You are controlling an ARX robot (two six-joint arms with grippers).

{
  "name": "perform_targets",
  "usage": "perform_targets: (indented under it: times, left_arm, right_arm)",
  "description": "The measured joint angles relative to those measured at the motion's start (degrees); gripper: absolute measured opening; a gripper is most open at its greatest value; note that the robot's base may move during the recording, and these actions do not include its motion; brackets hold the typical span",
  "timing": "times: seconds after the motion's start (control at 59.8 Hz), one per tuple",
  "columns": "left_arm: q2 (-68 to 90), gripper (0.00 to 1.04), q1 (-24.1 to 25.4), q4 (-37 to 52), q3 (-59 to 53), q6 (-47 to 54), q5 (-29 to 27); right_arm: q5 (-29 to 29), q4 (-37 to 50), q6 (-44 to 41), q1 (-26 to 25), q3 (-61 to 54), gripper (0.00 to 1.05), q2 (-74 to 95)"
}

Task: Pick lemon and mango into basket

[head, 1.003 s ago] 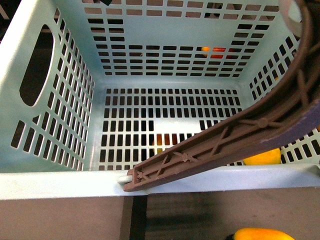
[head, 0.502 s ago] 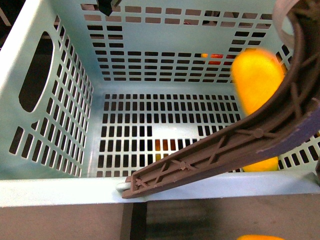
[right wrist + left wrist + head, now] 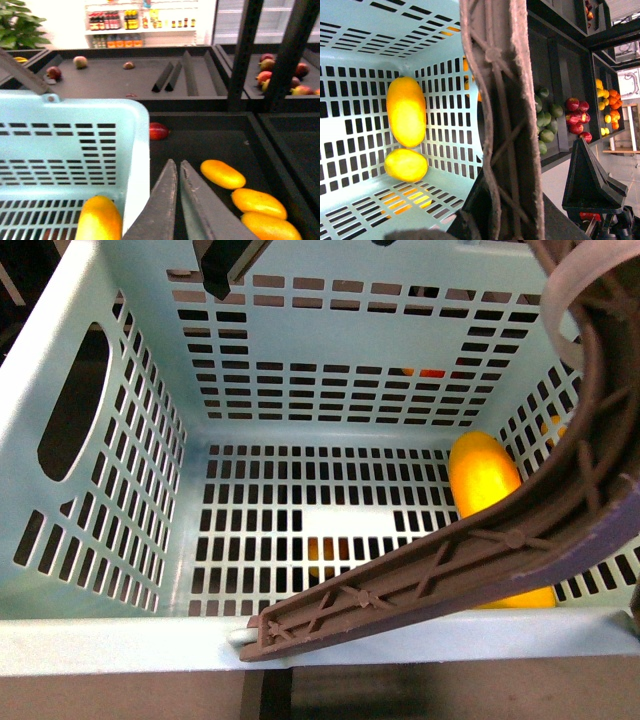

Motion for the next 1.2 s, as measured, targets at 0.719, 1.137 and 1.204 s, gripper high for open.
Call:
perform_targets:
  times: [0.719, 1.137, 1.204]
  left_arm:
    - [0.0, 0.05, 0.0, 0.0, 0.0, 0.2, -0.2]
    - [0.0, 0.05, 0.0, 0.0, 0.0, 0.1, -0.2]
    - [0.0, 0.05, 0.0, 0.0, 0.0, 0.0, -0.2]
  right_arm:
    - [-0.4, -14.6, 0.0, -0.1, -6.7, 0.02, -22.7]
    - [-0.4, -24.7, 0.0, -0.1, -6.7, 0.02, -32.9]
    - [-0.4, -25.9, 0.0, -0.1, -6.7, 0.02, -34.1]
